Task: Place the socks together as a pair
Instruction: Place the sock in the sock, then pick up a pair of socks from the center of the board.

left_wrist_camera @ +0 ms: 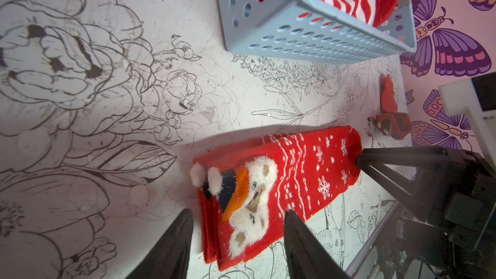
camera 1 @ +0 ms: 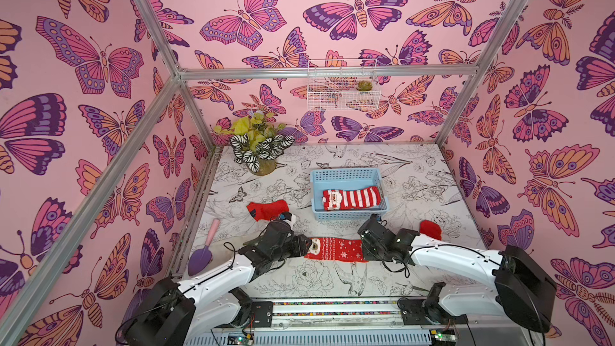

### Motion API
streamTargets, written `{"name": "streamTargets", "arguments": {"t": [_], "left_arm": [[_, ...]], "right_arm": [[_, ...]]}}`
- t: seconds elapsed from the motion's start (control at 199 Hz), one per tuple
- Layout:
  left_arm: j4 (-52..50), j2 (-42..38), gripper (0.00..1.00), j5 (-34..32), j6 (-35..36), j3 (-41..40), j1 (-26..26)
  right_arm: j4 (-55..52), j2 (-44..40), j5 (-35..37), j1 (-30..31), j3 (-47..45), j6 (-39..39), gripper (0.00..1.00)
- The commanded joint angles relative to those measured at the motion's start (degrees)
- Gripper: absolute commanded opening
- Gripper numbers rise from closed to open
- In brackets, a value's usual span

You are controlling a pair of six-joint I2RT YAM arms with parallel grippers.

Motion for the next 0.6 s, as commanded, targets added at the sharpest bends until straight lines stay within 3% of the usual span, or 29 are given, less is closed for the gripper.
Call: {"name": "streamTargets", "arguments": {"t": [0.0,0.1,0.181,0.281,0.597], "left_arm": [[-1.5,-1.0,0.52,-0.3,-0.3,0.2,-0.3],[-2.0,-1.2,0.44,1.7,-0.5,0.7,-0.3],[-2.3,-1.7,0.2,3.6,-0.6,1.4,-0.3],[-2.5,-2.4,0.07,4.6,-1.7,2.3,-0.7],[-0.1,5.2,0.0,4.4,-0.8,3.9,-3.2]], "right_arm": [[-1.9,-2.3,1.6,-0.4,0.5,0.7,0.39],[-1.9,-3.3,3.0,-0.5,0.4,1.7,0.37],[-1.0,-4.0,3.1,-0.6,0.7,1.8,0.3],[2.6,-4.8,1.7,-0.6,-0.5,1.7,0.17],[4.7,1.4,3.0,-0.7,0.1,1.5,0.14]]}}
